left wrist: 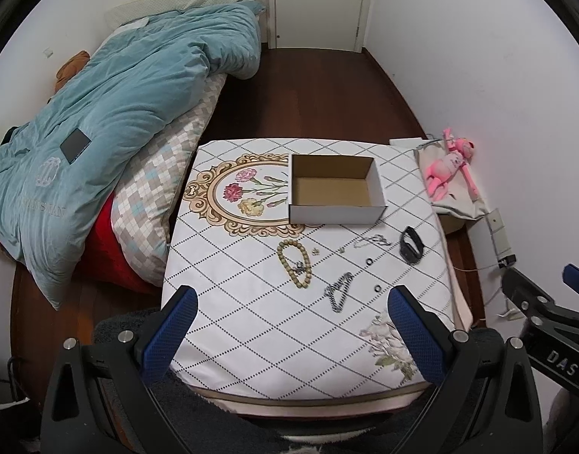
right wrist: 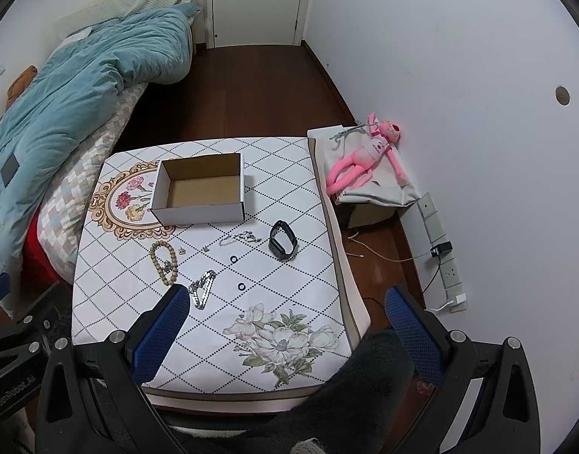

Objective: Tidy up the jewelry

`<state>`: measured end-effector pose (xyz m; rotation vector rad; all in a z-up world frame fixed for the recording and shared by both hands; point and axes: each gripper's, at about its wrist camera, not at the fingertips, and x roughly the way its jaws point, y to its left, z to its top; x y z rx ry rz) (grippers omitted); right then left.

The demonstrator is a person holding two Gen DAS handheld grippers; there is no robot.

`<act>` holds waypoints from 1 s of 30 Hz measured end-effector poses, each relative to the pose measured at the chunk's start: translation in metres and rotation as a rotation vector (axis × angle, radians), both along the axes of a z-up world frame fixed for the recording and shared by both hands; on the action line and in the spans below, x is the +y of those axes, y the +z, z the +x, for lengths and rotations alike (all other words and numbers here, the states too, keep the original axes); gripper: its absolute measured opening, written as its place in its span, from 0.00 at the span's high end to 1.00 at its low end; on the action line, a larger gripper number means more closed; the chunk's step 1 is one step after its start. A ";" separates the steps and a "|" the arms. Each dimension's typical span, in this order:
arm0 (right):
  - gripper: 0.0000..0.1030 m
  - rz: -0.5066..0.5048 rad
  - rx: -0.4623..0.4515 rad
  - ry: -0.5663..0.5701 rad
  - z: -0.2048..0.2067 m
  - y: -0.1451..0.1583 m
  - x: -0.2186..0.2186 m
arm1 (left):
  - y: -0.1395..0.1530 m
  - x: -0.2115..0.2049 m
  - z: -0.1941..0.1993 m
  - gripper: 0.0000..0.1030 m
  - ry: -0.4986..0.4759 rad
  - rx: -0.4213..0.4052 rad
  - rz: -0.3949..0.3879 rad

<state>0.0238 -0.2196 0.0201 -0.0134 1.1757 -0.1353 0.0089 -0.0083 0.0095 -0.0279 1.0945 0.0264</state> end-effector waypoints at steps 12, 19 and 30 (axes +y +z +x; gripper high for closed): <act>0.00 0.007 0.062 -0.050 0.055 -0.090 -0.011 | -0.078 0.017 0.061 0.01 0.046 0.046 0.085; 0.00 0.100 0.113 -0.130 0.097 -0.167 -0.039 | -0.142 0.026 0.100 0.01 0.063 0.145 0.099; 0.01 0.151 0.265 -0.138 0.157 -0.293 -0.057 | -0.226 0.049 0.132 0.06 0.125 0.324 0.062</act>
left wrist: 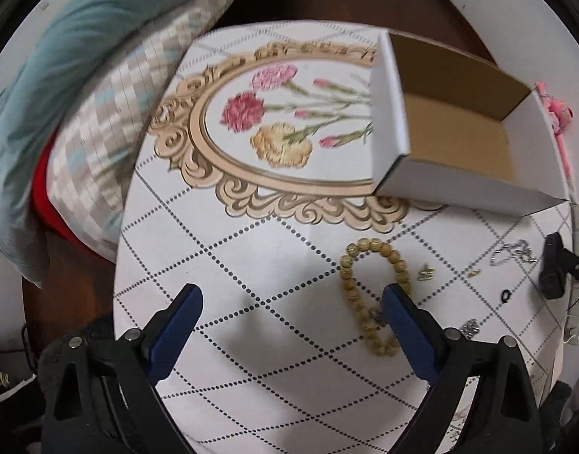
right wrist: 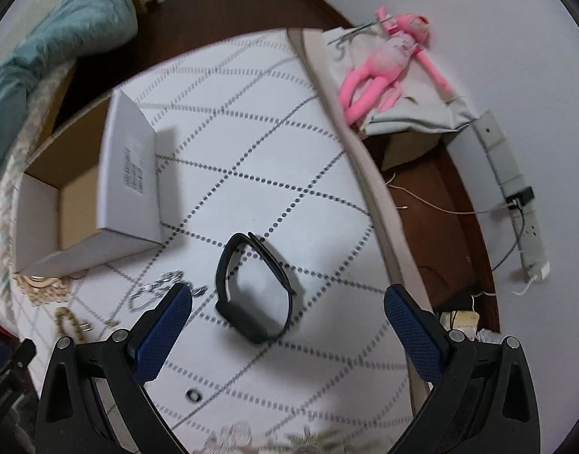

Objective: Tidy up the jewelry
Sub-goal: 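Grasp the beaded bracelet with the left tool while the right tool grasps the black watch band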

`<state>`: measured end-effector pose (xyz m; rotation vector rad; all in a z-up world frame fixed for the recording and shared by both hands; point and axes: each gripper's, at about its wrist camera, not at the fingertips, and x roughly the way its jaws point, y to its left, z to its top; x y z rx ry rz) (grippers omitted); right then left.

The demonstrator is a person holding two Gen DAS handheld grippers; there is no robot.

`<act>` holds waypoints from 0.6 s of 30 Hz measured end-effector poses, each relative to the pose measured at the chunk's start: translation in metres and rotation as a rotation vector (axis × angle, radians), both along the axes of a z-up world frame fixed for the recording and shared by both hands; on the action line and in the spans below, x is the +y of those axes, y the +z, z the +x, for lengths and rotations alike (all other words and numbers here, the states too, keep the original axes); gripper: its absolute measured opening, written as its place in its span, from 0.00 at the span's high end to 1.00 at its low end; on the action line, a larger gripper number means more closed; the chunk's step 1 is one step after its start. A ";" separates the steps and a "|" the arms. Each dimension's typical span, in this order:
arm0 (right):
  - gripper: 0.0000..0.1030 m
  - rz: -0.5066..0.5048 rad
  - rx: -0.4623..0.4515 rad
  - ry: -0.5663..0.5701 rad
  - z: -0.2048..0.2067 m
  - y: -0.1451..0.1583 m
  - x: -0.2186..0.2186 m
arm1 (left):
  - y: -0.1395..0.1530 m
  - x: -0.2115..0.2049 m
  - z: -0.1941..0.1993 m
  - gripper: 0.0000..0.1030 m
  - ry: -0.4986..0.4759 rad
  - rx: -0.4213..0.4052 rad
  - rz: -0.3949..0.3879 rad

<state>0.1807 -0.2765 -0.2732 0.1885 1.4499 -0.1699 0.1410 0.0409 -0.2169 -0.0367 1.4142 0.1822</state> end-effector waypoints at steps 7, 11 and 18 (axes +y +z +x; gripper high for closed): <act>0.24 0.004 0.051 0.068 -0.001 -0.029 0.021 | -0.021 0.001 -0.001 0.06 -0.006 0.033 -0.065; 0.52 -0.002 0.058 0.110 -0.006 -0.020 0.037 | -0.033 -0.002 -0.002 0.23 -0.009 0.047 -0.100; 0.54 0.051 0.098 0.108 -0.032 -0.016 0.054 | -0.046 -0.011 0.001 0.52 -0.030 0.048 -0.094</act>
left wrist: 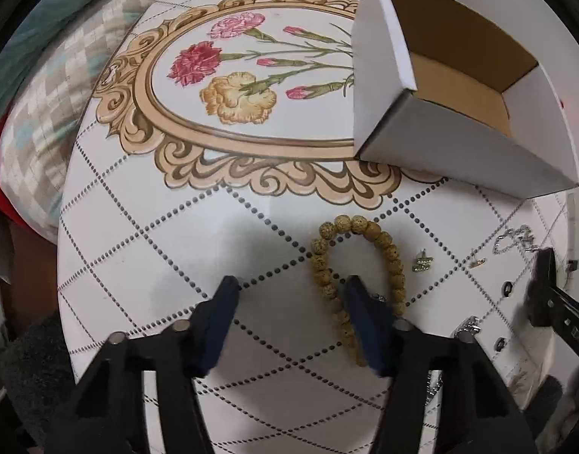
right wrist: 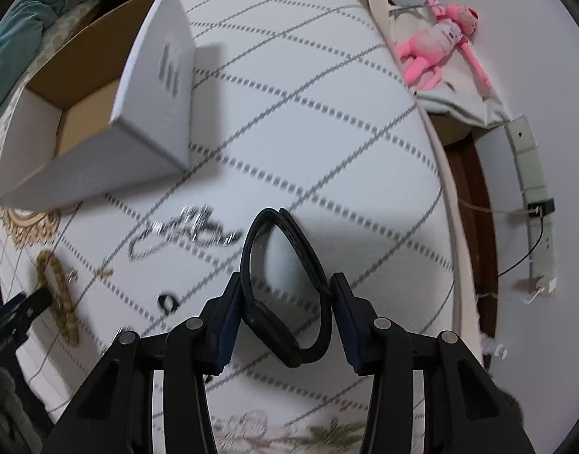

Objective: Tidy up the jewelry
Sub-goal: 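Grasp the beaded bracelet with the left tool while the right tool grasps the black watch band, then carry the bracelet and watch band into the white box and open both tools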

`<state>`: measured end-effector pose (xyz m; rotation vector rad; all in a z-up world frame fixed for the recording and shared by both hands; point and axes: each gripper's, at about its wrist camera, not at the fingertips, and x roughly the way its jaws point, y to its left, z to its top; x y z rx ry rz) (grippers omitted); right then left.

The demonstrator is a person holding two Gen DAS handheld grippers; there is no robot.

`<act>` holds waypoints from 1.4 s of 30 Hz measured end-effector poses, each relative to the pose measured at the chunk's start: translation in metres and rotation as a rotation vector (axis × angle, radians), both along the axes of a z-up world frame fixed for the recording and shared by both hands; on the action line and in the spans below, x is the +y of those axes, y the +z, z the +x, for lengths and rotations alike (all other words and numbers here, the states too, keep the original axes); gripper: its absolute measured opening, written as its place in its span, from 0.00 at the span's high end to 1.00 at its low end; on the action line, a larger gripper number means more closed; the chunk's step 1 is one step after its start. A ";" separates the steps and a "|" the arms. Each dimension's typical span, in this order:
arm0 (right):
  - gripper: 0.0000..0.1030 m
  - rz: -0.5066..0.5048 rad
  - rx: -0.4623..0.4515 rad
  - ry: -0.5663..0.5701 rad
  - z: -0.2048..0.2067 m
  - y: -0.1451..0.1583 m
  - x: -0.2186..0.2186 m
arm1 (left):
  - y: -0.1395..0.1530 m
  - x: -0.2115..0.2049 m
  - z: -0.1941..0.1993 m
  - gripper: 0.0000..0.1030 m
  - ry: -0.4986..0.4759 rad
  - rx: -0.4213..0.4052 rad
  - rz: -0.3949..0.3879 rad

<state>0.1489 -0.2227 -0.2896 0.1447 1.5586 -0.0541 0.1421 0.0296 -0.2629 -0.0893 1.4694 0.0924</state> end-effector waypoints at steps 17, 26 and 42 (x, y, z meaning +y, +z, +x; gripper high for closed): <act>0.62 0.064 -0.028 -0.047 -0.030 0.034 0.016 | 0.061 -0.018 -0.021 0.94 -0.084 -0.131 -0.084; 0.62 0.138 -0.116 -0.034 -0.026 0.087 0.027 | 0.123 -0.039 -0.019 0.94 -0.116 -0.238 -0.133; 0.63 0.231 -0.235 0.040 0.076 0.130 0.042 | 0.154 -0.043 0.075 0.94 -0.135 -0.258 -0.200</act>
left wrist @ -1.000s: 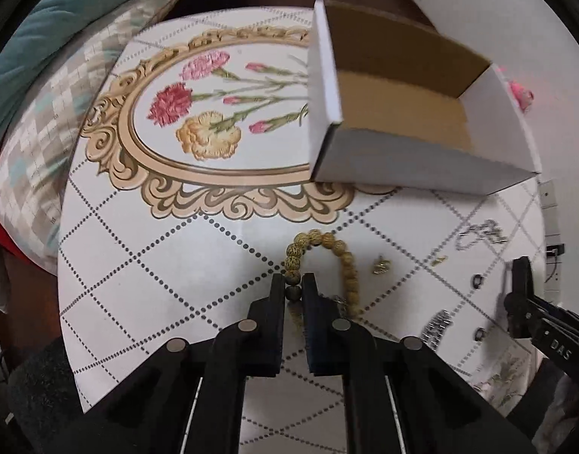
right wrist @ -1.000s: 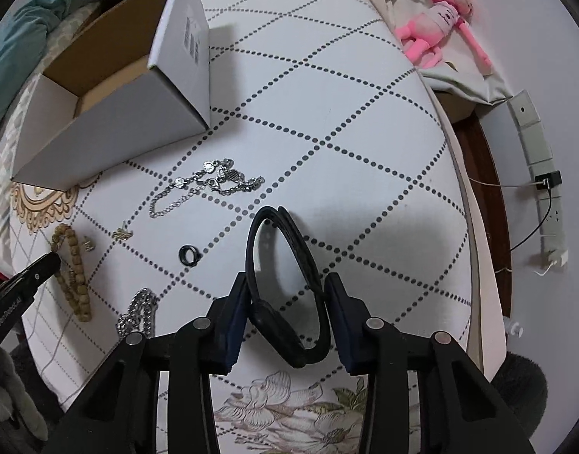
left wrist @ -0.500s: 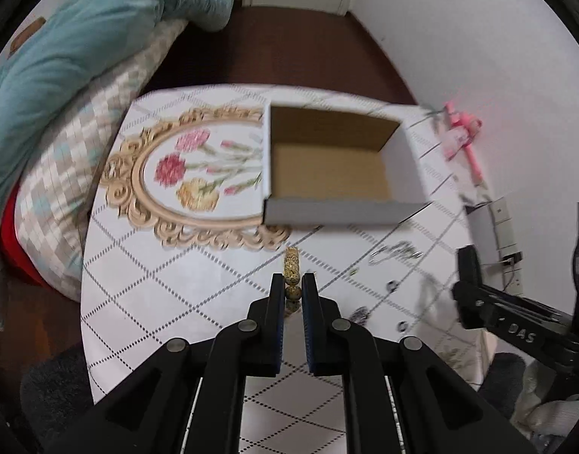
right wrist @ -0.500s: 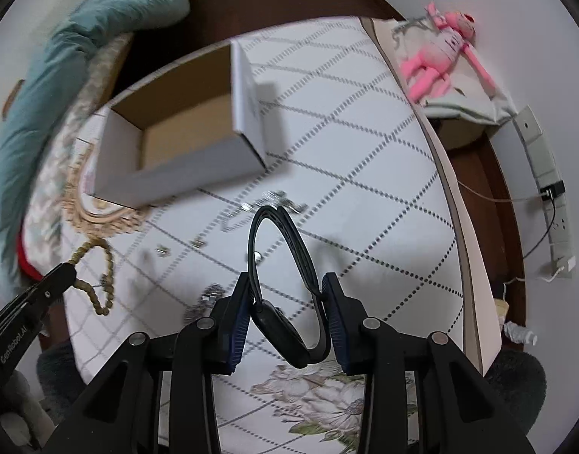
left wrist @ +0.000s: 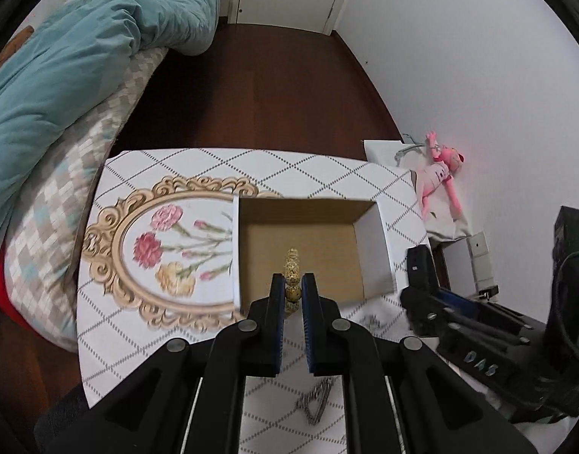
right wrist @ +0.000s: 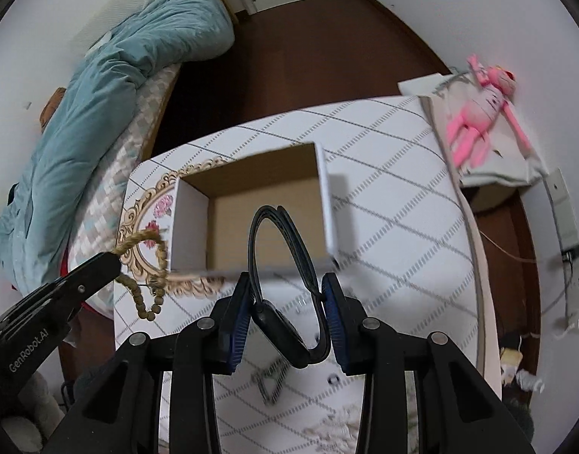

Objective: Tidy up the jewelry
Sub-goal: 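Carry the bracelet and watch band into the white box and open both tools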

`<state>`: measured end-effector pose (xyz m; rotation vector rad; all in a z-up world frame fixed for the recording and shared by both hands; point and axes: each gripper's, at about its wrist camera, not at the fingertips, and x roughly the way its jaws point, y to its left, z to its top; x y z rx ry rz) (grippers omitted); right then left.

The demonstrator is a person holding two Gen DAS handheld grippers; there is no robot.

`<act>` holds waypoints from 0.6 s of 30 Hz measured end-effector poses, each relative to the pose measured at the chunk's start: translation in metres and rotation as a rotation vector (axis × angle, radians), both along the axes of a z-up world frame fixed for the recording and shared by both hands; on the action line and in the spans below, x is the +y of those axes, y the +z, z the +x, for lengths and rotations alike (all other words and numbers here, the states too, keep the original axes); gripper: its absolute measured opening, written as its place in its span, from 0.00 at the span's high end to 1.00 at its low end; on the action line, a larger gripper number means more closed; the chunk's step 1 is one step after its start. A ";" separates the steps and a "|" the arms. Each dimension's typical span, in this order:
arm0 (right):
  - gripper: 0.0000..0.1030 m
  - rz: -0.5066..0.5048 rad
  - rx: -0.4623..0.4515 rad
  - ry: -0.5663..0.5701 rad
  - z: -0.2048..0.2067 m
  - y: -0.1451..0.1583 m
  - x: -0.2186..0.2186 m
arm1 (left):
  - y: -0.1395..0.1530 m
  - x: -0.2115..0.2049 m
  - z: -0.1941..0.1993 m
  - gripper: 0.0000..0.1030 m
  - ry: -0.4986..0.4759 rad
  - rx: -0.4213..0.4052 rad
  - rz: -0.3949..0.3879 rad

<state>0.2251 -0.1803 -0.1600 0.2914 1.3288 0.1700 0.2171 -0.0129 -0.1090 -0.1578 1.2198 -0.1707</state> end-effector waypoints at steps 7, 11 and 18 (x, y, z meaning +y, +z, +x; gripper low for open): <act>0.62 -0.014 0.036 0.031 0.045 -0.025 0.017 | -0.014 -0.004 0.040 0.94 -0.015 0.052 -0.024; 0.61 -0.019 0.060 0.036 0.061 -0.041 0.019 | -0.026 -0.010 0.054 0.93 -0.034 0.098 -0.040; 0.48 -0.021 0.093 0.046 0.074 -0.048 0.023 | -0.031 -0.004 0.060 0.76 0.012 0.109 0.030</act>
